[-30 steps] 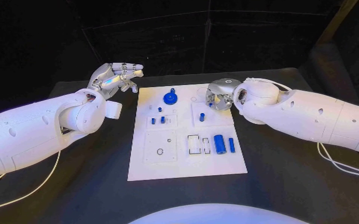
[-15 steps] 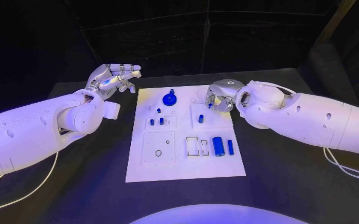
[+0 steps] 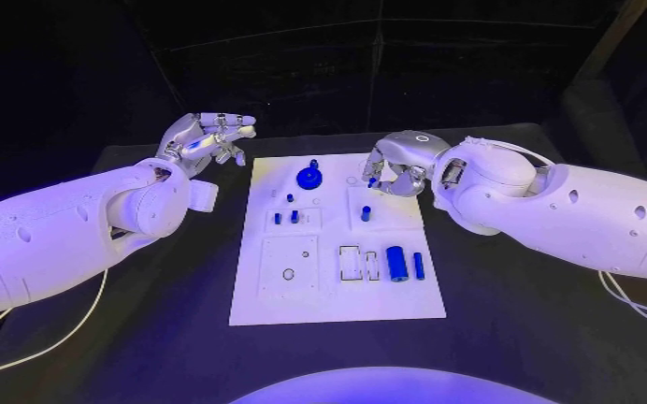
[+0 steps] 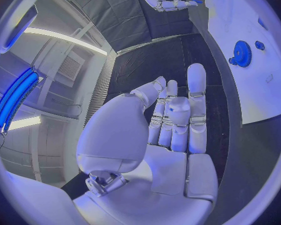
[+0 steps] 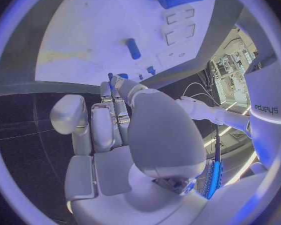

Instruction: Assemble the parts on the task board

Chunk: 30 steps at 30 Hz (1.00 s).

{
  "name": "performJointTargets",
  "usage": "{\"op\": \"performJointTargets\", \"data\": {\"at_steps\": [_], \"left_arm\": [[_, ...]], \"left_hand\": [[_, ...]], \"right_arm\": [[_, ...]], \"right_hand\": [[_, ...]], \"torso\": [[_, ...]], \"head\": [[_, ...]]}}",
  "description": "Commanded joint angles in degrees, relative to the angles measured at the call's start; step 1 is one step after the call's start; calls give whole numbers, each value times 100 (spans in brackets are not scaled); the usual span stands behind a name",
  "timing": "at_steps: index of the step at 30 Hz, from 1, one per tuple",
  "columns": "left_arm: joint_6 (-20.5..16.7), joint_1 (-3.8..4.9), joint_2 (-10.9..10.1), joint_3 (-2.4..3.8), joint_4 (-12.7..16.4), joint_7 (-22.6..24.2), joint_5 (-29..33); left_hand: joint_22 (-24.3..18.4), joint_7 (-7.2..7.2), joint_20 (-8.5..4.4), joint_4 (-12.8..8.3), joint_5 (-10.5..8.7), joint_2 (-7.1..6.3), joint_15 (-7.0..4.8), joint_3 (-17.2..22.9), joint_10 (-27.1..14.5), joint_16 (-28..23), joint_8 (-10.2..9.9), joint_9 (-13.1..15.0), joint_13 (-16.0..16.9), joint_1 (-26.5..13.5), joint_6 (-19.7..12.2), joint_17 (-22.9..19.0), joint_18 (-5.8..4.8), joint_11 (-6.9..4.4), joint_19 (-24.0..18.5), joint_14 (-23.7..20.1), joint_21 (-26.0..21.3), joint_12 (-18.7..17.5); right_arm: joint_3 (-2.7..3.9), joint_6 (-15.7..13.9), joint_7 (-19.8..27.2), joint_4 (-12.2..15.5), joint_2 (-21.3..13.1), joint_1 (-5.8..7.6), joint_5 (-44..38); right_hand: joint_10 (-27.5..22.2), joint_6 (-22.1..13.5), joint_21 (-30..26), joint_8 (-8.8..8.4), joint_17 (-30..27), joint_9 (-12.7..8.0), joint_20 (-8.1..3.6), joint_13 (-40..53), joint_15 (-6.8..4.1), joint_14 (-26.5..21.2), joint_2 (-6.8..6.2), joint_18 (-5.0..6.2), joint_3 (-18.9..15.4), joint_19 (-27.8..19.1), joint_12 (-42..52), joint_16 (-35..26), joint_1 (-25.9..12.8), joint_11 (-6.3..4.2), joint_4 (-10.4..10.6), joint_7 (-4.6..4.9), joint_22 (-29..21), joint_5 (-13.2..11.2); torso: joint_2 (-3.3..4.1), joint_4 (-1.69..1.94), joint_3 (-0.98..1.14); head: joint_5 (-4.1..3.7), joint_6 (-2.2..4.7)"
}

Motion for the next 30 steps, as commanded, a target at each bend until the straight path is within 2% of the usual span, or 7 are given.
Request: {"op": "performJointTargets", "data": {"at_steps": [1, 9, 12, 15, 18, 23, 30], "left_arm": [[50, 7, 21, 2, -1, 12, 12], [53, 8, 75, 2, 11, 8, 13], [49, 10, 115, 2, 16, 5, 13], [50, 10, 135, 2, 25, 1, 13], [51, 11, 156, 3, 31, 1, 13], [47, 12, 173, 3, 39, -4, 13], [56, 12, 202, 3, 32, -9, 13]], "left_hand": [[-7, 24, 13, -26, 4, 27, 23, -9, -34, -20, 8, -5, 10, 8, -31, -6, 110, 13, -9, -36, -26, 20], [-7, 24, 13, -26, 4, 27, 23, -9, -34, -20, 8, -5, 10, 8, -31, -6, 110, 13, -9, -36, -26, 20], [-7, 24, 13, -26, 4, 27, 23, -9, -34, -20, 8, -5, 10, 8, -31, -6, 110, 13, -9, -36, -26, 20], [-7, 24, 13, -26, 4, 27, 23, -9, -34, -20, 8, -5, 10, 8, -31, -6, 110, 13, -9, -36, -26, 20], [-7, 24, 13, -26, 4, 27, 23, -9, -34, -20, 8, -5, 10, 8, -31, -6, 110, 13, -9, -36, -26, 20], [-9, 27, 16, -26, 4, 30, 27, -15, -45, -19, 8, -5, 12, 5, -40, -8, 110, 16, -9, -38, -29, 29], [-10, 28, 17, -26, 5, 32, 28, -17, -50, -18, 8, -5, 14, 4, -44, -10, 109, 18, -8, -39, -31, 33]], "right_arm": [[15, -236, 102, 218, 130, 13, 255], [11, -117, 206, 223, 608, 9, 343], [-166, 21, 272, 98, 889, -21, 356], [-286, 132, 325, -10, 1085, -82, 355], [-422, 254, 371, -112, 1253, -181, 334], [-504, 403, 392, -223, 1389, -329, 260], [-536, 517, 422, -317, 1475, -434, 171]], "right_hand": [[35, 39, 29, -16, 12, 5, -11, -1, -44, 245, 20, 0, 36, 29, -25, 41, -59, 3, -15, -4, 12, -25], [39, 40, 29, -24, 9, 2, -14, -2, -46, 245, 17, 1, 59, 29, -35, 43, -66, 5, -31, 0, 10, -9], [40, 40, 31, -25, 13, 2, -15, -2, -46, 246, 19, 1, 64, 29, -37, 46, -68, 5, -33, 1, 15, -6], [40, 38, 30, -36, 14, -2, -16, -3, -46, 246, 24, 1, 91, 26, -49, 50, -72, 9, -53, 5, 10, 18], [41, 37, 29, -40, 14, -3, -17, -3, -46, 245, 25, 1, 100, 24, -54, 51, -76, 10, -60, 7, 9, 29], [40, 36, 32, -42, 15, -3, -17, -3, -45, 245, 25, 0, 104, 25, -57, 53, -81, 11, -63, 9, 15, 34], [40, 34, 47, -47, 13, -5, -17, -3, -44, 245, 25, -5, 112, 30, -62, 53, -84, 13, -74, 11, 44, 41]], "torso": [[2, 2, 3], [-2, 13, -18], [4, 11, -8], [8, -7, -1], [6, 3, -4], [9, 3, -2], [2, -6, 2]], "head": [[64, -17], [318, -107], [467, -167], [617, -221], [697, -254], [802, -320], [925, -370]]}}
